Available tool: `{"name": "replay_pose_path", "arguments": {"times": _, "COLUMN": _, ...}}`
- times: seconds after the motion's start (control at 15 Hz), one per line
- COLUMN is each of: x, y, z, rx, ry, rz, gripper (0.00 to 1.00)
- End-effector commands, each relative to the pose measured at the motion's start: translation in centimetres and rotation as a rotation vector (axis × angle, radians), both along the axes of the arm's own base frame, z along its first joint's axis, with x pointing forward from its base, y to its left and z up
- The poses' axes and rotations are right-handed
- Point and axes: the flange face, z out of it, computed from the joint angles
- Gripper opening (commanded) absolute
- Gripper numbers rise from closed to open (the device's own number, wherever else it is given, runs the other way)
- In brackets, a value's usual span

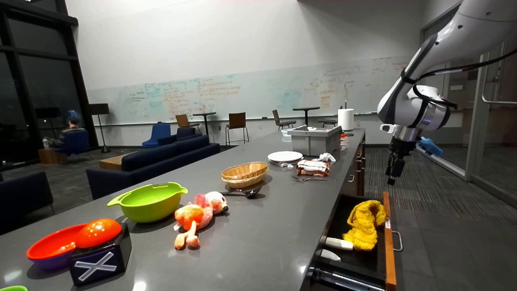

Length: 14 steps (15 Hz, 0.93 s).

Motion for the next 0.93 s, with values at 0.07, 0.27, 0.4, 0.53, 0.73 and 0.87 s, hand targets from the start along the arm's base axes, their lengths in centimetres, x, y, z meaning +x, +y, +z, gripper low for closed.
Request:
{"name": "replay_pose_path", "arguments": {"times": 0.07, "x": -1.0, "y": -1.4, "z": -0.7, "rx": -0.019, "ry": 0.049, "rz": -0.088, "gripper": 1.00}}
{"name": "replay_pose_path", "arguments": {"times": 0.27, "x": -1.2, "y": -1.7, "z": -1.0, "rx": -0.045, "ry": 0.082, "rz": -0.115, "gripper": 0.69}}
{"name": "replay_pose_path", "arguments": {"times": 0.4, "x": -1.3, "y": -1.7, "z": -0.9, "rx": -0.063, "ry": 0.099, "rz": -0.125, "gripper": 0.53}}
{"name": "replay_pose_path", "arguments": {"times": 0.53, "x": -1.2, "y": -1.4, "z": -0.9, "rx": -0.075, "ry": 0.113, "rz": -0.122, "gripper": 0.36}}
{"name": "replay_pose_path", "arguments": {"times": 0.73, "x": -1.0, "y": -0.9, "z": -1.0, "rx": -0.089, "ry": 0.136, "rz": -0.108, "gripper": 0.14}}
{"name": "replay_pose_path", "arguments": {"times": 0.87, "x": -1.0, "y": -0.7, "z": -1.3, "rx": -0.096, "ry": 0.160, "rz": -0.097, "gripper": 0.01}}
